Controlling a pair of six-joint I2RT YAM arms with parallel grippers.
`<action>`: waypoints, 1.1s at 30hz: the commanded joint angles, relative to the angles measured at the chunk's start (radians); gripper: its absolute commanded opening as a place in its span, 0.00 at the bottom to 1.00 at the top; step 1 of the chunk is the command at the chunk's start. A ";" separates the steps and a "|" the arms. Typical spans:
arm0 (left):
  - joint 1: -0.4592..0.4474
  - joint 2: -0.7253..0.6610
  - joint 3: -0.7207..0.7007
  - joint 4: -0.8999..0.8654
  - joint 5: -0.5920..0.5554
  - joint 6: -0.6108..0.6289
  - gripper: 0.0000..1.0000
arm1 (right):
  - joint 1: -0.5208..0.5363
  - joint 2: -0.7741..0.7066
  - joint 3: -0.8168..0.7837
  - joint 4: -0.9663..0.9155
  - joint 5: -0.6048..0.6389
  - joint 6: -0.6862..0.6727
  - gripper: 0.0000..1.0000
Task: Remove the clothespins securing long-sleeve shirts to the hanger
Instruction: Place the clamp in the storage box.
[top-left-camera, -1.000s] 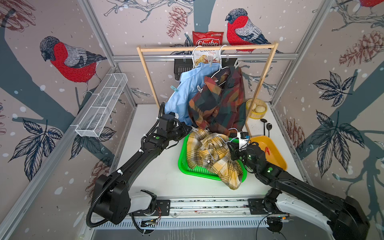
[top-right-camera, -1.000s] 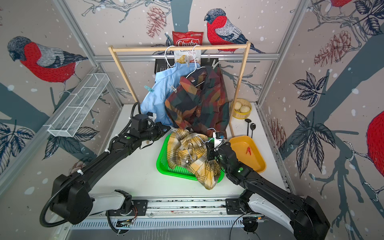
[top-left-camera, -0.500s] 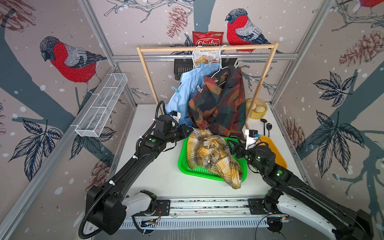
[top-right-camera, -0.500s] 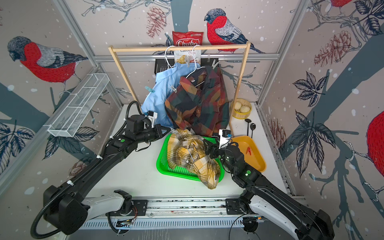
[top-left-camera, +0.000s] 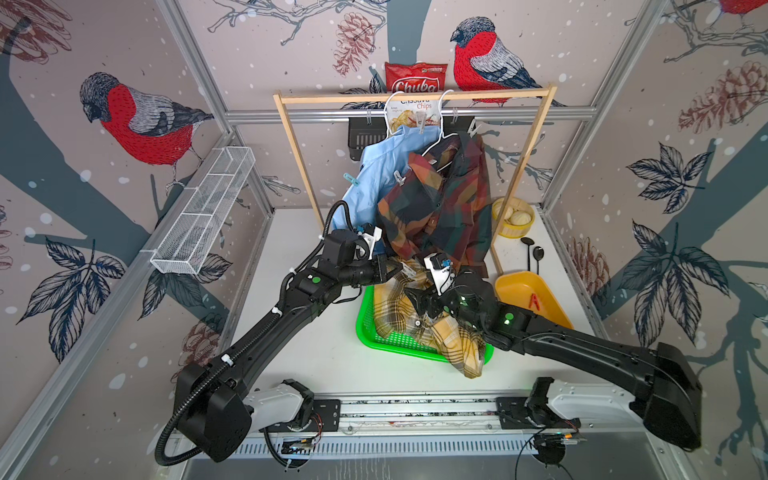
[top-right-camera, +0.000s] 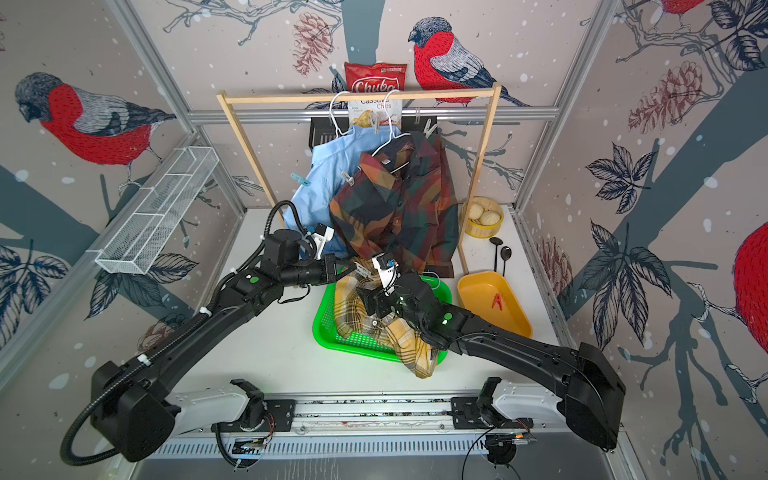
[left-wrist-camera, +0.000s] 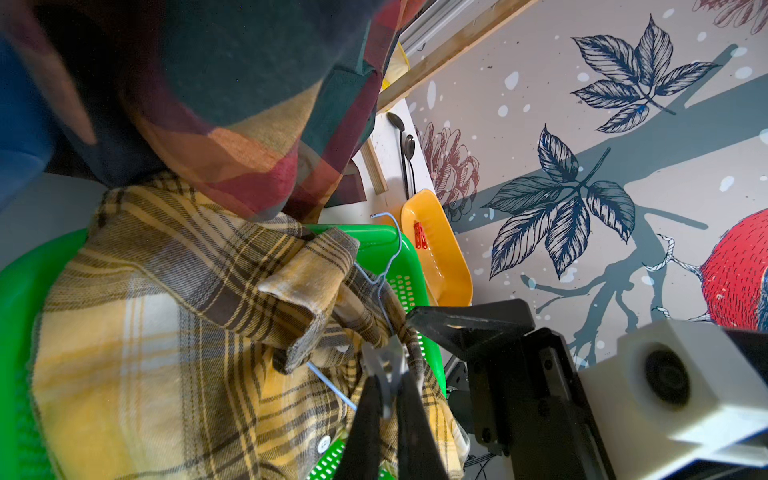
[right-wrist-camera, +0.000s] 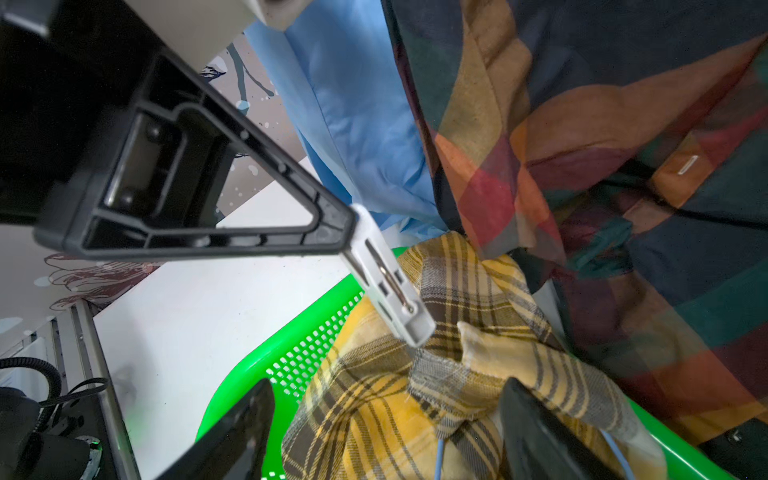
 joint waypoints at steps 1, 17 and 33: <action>-0.006 -0.005 0.008 -0.005 0.027 0.029 0.00 | -0.009 0.022 0.032 0.025 -0.019 -0.037 0.83; -0.024 -0.019 -0.012 -0.009 0.038 0.036 0.00 | -0.032 0.108 0.100 -0.027 0.002 -0.079 0.65; -0.026 -0.004 -0.014 -0.018 0.052 0.057 0.00 | -0.045 0.106 0.117 -0.077 -0.079 -0.139 0.72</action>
